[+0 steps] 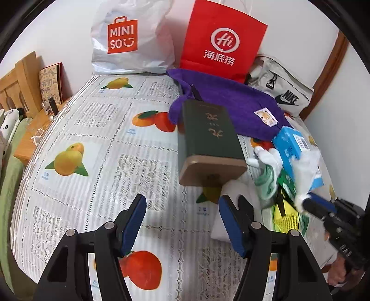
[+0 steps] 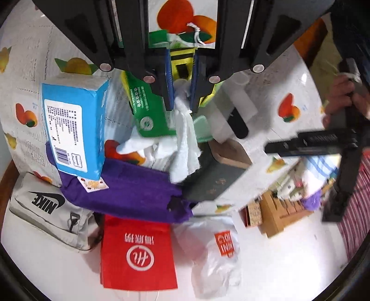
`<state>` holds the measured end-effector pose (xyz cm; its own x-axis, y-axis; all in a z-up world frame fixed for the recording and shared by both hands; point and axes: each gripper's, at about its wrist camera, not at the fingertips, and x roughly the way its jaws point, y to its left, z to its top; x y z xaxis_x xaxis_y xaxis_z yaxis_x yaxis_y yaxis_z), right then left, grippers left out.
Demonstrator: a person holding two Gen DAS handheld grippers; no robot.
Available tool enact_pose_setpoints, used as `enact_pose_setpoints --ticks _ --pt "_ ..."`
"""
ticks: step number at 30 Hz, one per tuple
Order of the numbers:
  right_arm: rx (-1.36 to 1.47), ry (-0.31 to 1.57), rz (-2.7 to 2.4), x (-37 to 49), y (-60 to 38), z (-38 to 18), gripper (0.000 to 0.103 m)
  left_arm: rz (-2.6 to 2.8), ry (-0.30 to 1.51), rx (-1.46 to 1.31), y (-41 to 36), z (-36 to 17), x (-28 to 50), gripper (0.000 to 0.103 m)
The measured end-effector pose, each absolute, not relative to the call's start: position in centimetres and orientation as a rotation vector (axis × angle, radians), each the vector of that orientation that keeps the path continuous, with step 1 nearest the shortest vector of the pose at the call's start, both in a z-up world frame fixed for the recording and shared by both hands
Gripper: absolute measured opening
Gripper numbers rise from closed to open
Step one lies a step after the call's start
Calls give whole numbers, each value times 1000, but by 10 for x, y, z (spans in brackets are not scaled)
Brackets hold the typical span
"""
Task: Organize soft objects
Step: 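Grasp the white cloth with the right tool while the left tool grasps the white sponge block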
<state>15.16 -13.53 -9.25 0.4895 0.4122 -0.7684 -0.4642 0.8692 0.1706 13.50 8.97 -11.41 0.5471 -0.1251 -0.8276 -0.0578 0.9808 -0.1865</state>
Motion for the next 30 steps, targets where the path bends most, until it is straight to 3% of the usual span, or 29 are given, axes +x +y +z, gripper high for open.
enact_pose_setpoints --ticks 13,24,30 --pt "-10 851 416 114 -196 -73 14 -141 1053 -133 52 -143 116 70" --pt "35 985 272 96 -251 -125 14 -198 1090 -24 22 -163 116 75" --pt "51 1028 259 104 -249 -147 21 -168 1055 46 10 -165 128 76"
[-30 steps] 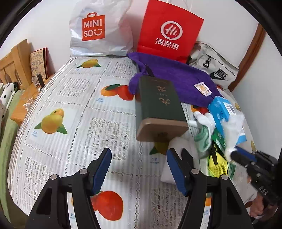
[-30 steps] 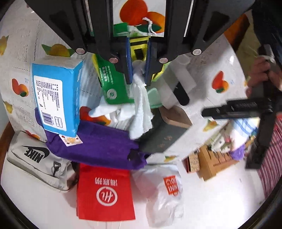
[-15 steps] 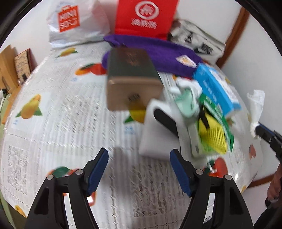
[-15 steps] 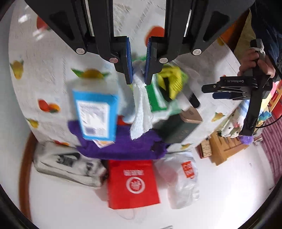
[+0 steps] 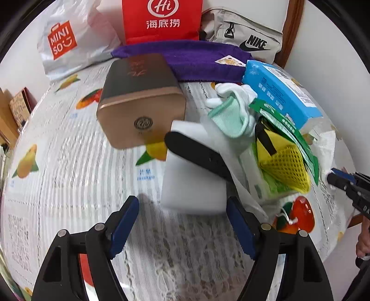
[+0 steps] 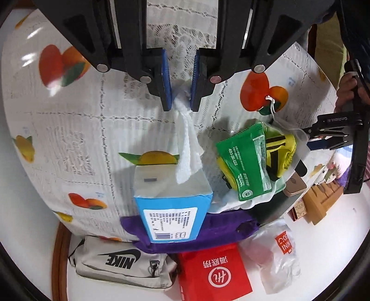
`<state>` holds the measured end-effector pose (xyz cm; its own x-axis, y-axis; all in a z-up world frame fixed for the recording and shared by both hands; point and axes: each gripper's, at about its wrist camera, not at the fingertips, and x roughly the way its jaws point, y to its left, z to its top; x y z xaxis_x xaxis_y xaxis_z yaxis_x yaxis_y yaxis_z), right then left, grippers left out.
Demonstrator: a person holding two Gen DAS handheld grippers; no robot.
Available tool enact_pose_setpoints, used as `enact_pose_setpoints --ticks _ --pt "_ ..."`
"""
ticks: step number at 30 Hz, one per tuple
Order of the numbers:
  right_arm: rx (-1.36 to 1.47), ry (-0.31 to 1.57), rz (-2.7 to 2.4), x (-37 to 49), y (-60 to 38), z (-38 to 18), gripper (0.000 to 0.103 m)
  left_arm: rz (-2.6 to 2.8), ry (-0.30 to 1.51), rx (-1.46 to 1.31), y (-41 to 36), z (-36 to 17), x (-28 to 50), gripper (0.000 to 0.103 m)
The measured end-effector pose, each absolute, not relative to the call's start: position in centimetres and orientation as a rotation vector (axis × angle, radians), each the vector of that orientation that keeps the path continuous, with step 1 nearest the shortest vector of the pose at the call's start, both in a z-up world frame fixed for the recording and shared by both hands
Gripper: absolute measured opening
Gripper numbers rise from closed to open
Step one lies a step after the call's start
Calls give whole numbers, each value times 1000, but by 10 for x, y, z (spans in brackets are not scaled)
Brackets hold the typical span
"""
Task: Organize soft objects
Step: 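Grasp the white cloth with the right tool while the left tool grasps the white sponge block, then carry the white cloth and the white sponge block over the purple towel with both tools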
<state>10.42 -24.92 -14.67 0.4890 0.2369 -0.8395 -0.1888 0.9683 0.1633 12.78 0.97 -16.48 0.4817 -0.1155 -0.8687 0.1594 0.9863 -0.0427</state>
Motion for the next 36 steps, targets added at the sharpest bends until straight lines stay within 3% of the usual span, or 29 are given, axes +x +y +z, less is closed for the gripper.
enact_pose_setpoints --ticks 3,5,8,9,10,25,36 --pt "48 1050 261 108 -246 -154 40 -137 1032 58 9 -165 133 76" --pt "38 1049 263 109 -243 -157 39 -141 1017 63 10 -166 134 76" --pt "36 1037 257 110 -242 -160 34 -181 1003 59 13 -164 128 56" --pt "41 1031 249 111 -243 -160 25 -192 1006 49 15 -163 126 49" --pt "42 1033 240 112 -244 -160 19 -191 1004 43 16 -162 125 49" --pt "61 1001 240 100 -245 -145 18 -35 938 -31 67 -134 99 48" --pt "74 929 245 93 -249 -104 18 -68 895 -66 59 -103 97 48"
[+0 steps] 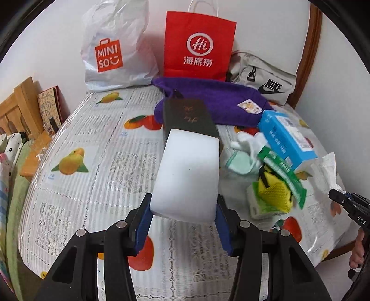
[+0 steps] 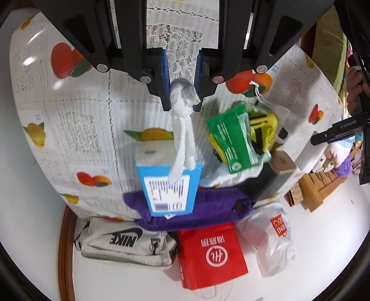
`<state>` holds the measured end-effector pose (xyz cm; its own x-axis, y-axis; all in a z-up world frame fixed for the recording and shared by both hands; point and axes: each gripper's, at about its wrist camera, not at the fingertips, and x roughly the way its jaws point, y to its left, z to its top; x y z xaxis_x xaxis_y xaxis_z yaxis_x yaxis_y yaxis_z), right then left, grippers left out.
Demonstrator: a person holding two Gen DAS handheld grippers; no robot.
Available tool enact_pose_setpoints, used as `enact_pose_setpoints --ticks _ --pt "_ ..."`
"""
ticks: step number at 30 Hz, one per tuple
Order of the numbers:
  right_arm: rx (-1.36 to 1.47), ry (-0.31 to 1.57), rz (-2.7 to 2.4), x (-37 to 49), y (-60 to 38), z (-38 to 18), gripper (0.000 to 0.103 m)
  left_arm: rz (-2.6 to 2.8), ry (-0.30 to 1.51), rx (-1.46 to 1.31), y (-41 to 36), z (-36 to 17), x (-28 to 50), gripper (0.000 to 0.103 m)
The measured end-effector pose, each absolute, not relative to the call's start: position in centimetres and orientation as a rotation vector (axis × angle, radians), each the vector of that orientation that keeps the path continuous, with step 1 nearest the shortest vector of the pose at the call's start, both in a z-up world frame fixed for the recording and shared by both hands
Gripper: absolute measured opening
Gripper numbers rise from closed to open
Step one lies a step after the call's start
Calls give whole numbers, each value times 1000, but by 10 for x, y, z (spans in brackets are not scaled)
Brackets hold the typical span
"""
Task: Organize soft objects
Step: 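Carry the white cloth and the white sponge block over the purple towel with both tools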
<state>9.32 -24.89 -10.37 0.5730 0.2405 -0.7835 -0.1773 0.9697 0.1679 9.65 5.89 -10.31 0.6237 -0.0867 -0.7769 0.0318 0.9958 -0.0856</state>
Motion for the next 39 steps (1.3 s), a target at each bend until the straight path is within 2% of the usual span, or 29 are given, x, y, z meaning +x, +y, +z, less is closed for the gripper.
enact_pose_setpoints --ticks 20,39 --pt "68 831 321 147 -240 -46 18 -92 877 -117 49 -61 145 48" --pt "85 834 333 271 -238 -36 19 -83 888 -152 49 -51 239 49"
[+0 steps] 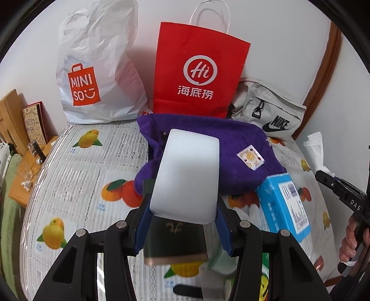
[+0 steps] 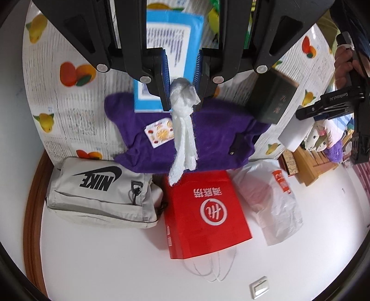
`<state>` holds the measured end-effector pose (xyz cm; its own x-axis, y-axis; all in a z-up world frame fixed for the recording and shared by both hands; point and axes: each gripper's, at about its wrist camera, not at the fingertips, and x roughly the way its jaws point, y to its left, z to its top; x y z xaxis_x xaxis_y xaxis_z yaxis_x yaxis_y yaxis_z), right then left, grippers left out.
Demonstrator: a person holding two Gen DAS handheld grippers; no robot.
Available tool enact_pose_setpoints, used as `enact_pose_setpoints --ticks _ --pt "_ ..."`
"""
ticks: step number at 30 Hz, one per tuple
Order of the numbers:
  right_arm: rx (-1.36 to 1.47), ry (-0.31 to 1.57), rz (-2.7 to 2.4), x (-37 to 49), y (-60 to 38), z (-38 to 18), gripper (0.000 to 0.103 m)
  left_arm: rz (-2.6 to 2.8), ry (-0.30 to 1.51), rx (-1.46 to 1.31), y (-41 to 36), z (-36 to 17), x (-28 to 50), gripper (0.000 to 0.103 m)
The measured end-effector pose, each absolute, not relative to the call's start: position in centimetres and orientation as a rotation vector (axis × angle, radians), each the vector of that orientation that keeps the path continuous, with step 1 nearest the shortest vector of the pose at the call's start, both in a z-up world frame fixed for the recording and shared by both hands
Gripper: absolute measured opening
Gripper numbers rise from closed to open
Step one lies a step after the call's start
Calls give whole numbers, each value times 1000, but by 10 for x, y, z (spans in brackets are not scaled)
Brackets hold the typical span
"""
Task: Organize soft objects
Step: 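Carry the white cloth and the white sponge block over the purple towel with both tools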
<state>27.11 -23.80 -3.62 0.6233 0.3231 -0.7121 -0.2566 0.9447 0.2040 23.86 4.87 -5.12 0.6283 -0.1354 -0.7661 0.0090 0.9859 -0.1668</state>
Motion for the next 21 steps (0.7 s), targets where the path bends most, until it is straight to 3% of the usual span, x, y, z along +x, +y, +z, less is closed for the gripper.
enact_pose_setpoints --ticks 21 --pt "119 968 316 374 -240 -91 19 -118 967 -182 40 -81 341 49"
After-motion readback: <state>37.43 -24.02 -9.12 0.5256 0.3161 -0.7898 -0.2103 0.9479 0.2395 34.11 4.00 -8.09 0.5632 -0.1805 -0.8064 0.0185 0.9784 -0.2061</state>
